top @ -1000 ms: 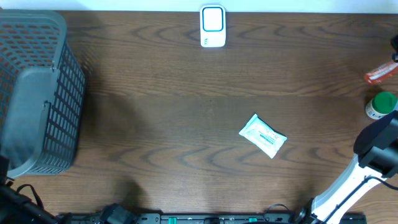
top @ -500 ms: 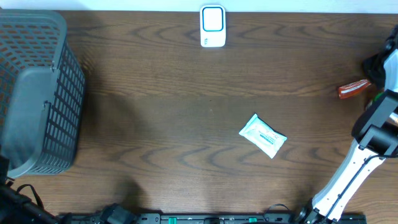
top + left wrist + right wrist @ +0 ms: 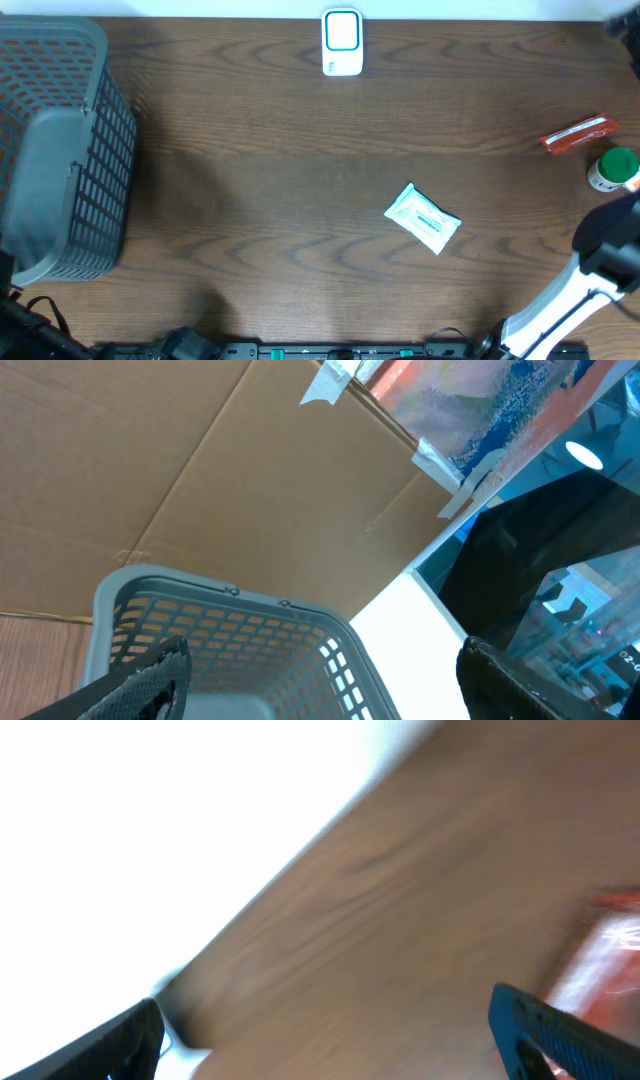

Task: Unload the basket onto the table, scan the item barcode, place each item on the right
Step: 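Carry the TOP bar to the right table edge and release it, then reach the right gripper to the white wet-wipe pack and grasp it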

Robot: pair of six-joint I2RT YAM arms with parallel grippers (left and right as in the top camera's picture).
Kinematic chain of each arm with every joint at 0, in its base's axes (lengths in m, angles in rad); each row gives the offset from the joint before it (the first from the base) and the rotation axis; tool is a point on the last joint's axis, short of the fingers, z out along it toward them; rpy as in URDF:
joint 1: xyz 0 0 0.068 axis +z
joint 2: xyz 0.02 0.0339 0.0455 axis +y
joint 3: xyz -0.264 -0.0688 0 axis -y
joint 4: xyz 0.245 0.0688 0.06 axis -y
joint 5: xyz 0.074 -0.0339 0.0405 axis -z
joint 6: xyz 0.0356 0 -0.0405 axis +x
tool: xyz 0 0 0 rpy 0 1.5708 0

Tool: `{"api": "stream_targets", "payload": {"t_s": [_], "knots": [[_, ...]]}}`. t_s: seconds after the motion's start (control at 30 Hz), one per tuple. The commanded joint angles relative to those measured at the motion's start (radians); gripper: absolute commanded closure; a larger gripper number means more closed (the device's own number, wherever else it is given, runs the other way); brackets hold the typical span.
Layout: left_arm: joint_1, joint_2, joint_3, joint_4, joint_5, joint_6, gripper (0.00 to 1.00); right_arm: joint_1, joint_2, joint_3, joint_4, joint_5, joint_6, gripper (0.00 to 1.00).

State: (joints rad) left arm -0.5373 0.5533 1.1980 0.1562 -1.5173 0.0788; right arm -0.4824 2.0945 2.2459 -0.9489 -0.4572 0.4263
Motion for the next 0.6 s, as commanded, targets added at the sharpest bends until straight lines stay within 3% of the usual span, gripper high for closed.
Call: {"api": "stream_targets", "payload": {"t_s": [0.0, 0.13, 0.23, 0.33, 0.57], "knots": [[0.004, -0.006, -0.003, 0.002, -0.051, 0.006, 0.15, 0.099, -0.032, 0.007, -0.121, -0.38, -0.245, 0.01], [0.004, -0.006, -0.003, 0.002, -0.051, 0.006, 0.15, 0.213, -0.027, -0.014, -0.428, -0.353, -0.41, 0.01], [0.004, -0.006, -0.003, 0.002, -0.051, 0.006, 0.15, 0.3, -0.023, -0.064, -0.623, -0.194, -0.443, 0.03], [0.004, -0.006, -0.003, 0.002, -0.051, 0.006, 0.15, 0.38, -0.023, -0.142, -0.71, -0.028, -0.335, 0.08], [0.004, -0.006, -0.003, 0.002, -0.051, 0.006, 0.15, 0.469, -0.024, -0.297, -0.74, 0.072, -0.167, 0.08]]}}
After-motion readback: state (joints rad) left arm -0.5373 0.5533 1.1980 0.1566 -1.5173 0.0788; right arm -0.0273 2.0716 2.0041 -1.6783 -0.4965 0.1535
